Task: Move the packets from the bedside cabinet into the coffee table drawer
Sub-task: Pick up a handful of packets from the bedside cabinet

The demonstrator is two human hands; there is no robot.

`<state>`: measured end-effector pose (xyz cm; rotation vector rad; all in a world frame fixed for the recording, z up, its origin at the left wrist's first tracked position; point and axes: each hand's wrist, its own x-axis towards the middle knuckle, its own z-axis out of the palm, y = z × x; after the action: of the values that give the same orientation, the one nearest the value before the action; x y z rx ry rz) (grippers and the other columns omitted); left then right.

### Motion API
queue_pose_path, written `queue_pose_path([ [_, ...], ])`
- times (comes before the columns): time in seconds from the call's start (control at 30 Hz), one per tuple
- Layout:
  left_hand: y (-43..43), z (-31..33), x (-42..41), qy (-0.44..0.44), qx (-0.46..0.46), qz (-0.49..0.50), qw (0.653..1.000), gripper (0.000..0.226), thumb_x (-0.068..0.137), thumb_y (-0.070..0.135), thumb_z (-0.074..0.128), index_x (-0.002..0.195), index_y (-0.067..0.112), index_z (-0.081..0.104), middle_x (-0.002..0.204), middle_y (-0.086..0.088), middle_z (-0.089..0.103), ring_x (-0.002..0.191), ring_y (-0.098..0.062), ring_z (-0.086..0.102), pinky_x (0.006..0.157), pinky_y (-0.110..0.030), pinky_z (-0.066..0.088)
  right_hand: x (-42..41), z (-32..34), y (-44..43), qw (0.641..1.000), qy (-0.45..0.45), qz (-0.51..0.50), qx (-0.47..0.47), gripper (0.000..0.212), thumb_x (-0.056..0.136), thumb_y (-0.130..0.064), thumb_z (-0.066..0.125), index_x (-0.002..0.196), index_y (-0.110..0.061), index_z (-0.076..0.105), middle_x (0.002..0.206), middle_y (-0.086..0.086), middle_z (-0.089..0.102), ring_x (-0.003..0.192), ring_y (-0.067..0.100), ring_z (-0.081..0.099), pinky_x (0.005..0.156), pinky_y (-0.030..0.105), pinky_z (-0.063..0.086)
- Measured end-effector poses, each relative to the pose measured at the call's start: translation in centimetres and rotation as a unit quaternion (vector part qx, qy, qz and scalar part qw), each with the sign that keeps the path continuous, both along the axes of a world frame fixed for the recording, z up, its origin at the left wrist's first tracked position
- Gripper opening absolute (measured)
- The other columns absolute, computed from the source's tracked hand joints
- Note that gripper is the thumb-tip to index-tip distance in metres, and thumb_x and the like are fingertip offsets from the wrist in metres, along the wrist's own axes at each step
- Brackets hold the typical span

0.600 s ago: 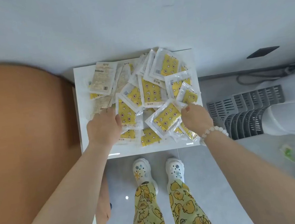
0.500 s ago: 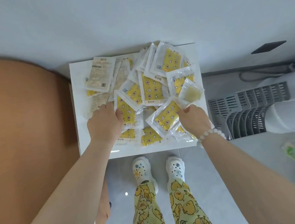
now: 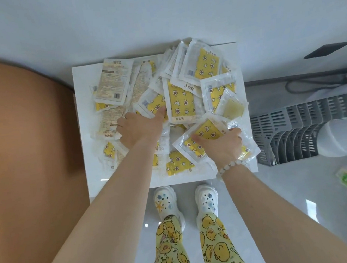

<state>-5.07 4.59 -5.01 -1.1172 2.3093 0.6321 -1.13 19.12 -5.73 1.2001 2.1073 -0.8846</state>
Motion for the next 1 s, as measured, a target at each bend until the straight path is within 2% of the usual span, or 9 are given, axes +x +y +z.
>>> queue_pose_path([
  [0.13,0.0,-0.5,-0.4,0.019,0.025,0.066,0.997,0.092,0.070,0.067,0.065,0.132,0.005,0.040,0.135,-0.011,0.043,0.129,-0.029,0.039,0.098,-0.044,0.040,0.3,-0.4,-0.3,1.000,0.014,-0.016,-0.007,0.088,0.061,-0.044,0.085,0.125,-0.005,0.039,0.124,0.014,0.054,0.114,0.030,0.055,0.086,0.037,0.046],
  [0.2,0.0,-0.7,-0.7,0.052,0.068,0.121,0.989,0.081,0.068,0.063,0.071,0.124,0.009,0.048,0.121,-0.006,0.054,0.113,-0.024,0.054,0.094,-0.043,0.047,0.4,-0.6,-0.4,0.999,0.027,-0.028,-0.010,0.081,0.061,-0.044,0.085,0.120,-0.006,0.043,0.118,0.011,0.057,0.107,0.029,0.058,0.080,0.035,0.046],
  [0.27,0.1,-0.8,-0.8,0.080,0.134,0.156,0.975,0.050,0.074,0.052,0.072,0.102,0.014,0.057,0.094,0.002,0.060,0.076,-0.012,0.060,0.074,-0.033,0.052,0.3,-0.5,-0.6,0.998,0.039,-0.036,-0.016,0.074,0.063,-0.042,0.084,0.117,-0.008,0.046,0.115,0.010,0.059,0.103,0.027,0.059,0.076,0.033,0.045],
  [0.33,0.5,-0.5,-1.0,0.073,0.176,0.167,0.967,0.034,0.081,0.044,0.069,0.092,0.012,0.060,0.087,0.001,0.059,0.062,-0.013,0.054,0.055,-0.026,0.044,0.1,-0.4,-0.6,0.998,0.050,-0.043,-0.025,0.073,0.066,-0.041,0.082,0.120,-0.008,0.046,0.118,0.009,0.058,0.106,0.027,0.058,0.077,0.033,0.044],
  [0.5,0.8,0.0,-1.3,0.068,0.185,0.179,0.964,0.050,0.083,0.042,0.067,0.116,0.005,0.059,0.112,-0.007,0.061,0.083,-0.020,0.053,0.069,-0.030,0.042,-0.5,-0.4,-0.4,0.995,0.048,-0.075,-0.038,0.071,0.066,-0.037,0.082,0.121,-0.009,0.049,0.116,0.007,0.061,0.109,0.026,0.059,0.089,0.038,0.051],
  [0.67,1.0,0.1,-1.2,0.083,0.184,0.176,0.963,0.027,0.086,0.035,0.066,0.094,0.010,0.056,0.095,-0.002,0.058,0.081,-0.020,0.052,0.070,-0.029,0.041,-0.8,-0.2,-0.2,0.988,0.061,-0.116,-0.077,0.055,0.067,-0.026,0.083,0.110,-0.011,0.052,0.099,0.003,0.060,0.090,0.021,0.059,0.075,0.032,0.050],
  [0.8,0.9,0.6,-0.8,0.103,0.181,0.215,0.954,0.043,0.086,0.035,0.065,0.120,0.010,0.057,0.117,-0.004,0.062,0.089,-0.021,0.057,0.084,-0.034,0.049,-0.9,0.4,0.1,0.980,0.073,-0.149,-0.108,0.055,0.068,-0.022,0.082,0.111,-0.013,0.049,0.094,-0.001,0.056,0.088,0.021,0.057,0.072,0.031,0.049],
  [0.9,0.5,1.0,-0.6,0.120,0.175,0.253,0.944,0.053,0.087,0.035,0.064,0.131,0.010,0.050,0.126,-0.006,0.057,0.102,-0.025,0.059,0.080,-0.033,0.048,-1.0,1.2,1.6,0.966,0.094,-0.203,-0.130,0.049,0.073,-0.016,0.079,0.105,-0.019,0.042,0.087,-0.005,0.050,0.083,0.018,0.052,0.069,0.028,0.044],
  [1.0,0.2,1.3,-0.6,0.134,0.180,0.278,0.934,0.053,0.089,0.031,0.063,0.133,0.008,0.046,0.128,-0.008,0.055,0.103,-0.025,0.058,0.066,-0.030,0.045,-0.5,1.6,4.5,0.974,0.090,-0.176,-0.112,0.059,0.074,-0.017,0.078,0.121,-0.016,0.043,0.101,-0.001,0.052,0.089,0.018,0.051,0.072,0.028,0.044],
])
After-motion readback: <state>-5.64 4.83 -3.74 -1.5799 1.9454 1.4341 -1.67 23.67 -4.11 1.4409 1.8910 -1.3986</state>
